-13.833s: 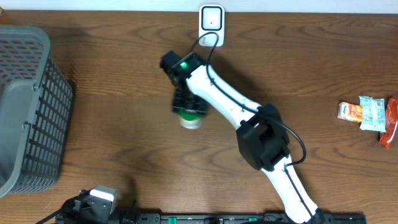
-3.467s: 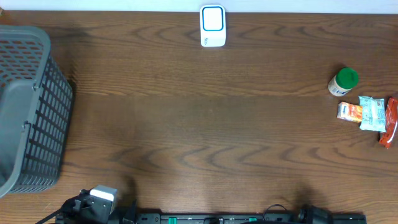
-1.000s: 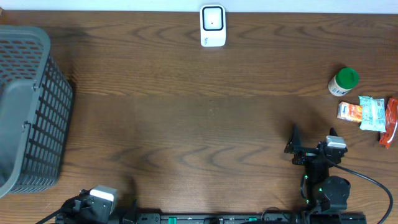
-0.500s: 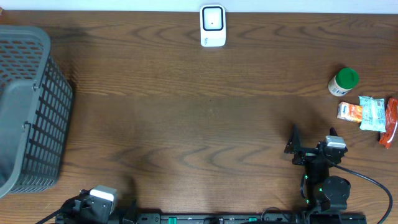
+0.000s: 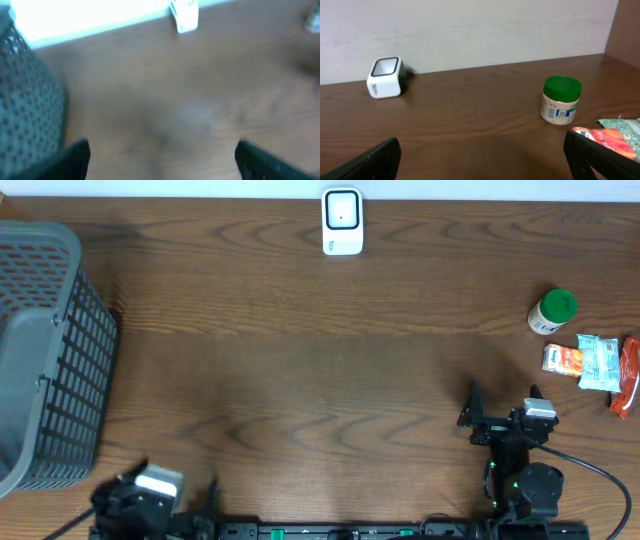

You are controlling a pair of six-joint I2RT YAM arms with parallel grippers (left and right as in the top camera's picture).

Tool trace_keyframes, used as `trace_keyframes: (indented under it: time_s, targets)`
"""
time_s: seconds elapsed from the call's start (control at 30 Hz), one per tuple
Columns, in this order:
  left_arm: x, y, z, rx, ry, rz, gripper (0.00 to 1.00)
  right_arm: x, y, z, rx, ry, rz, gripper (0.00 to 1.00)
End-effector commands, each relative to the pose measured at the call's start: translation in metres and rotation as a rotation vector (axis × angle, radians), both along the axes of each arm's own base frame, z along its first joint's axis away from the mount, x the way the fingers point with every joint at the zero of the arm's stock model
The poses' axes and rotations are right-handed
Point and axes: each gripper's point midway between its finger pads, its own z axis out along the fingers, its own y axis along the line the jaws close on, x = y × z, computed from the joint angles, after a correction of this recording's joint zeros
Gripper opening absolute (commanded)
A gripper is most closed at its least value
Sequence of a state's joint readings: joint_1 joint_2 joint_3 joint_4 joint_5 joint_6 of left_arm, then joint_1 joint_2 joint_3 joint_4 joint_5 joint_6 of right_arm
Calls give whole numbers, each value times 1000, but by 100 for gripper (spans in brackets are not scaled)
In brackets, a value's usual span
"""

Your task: Scan the item barcode

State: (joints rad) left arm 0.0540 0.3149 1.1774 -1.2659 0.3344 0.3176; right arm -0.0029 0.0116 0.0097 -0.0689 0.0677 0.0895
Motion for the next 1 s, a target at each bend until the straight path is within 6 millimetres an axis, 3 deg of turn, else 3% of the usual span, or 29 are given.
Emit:
trace_keyframes:
  time_s: [0.0,0.1,0.3,0.57,0.63,0.77,0.97]
  targets:
    - [20,-19,16,-47,-109,-116,93,0,3,-1,-16,0,13,99]
    - [38,-22,17,-52,-159,-139,93,0,3,-1,-16,-1,13,99]
    - [64,-24,-26,-68,-108,-157,93,0,3,-1,-16,-1,13,99]
    - [97,-23,-59,-83,-326,-149,93,0,3,-1,-16,-1,13,99]
    - [106,-13,-66,-143,-352,-70,93,0,3,-1,-16,-1,13,99]
    - [127,25,-76,-359,-384,215,93,0,3,-1,-16,-1,13,99]
    - [139,39,-105,-303,-387,300,93,0,3,-1,-16,-1,13,99]
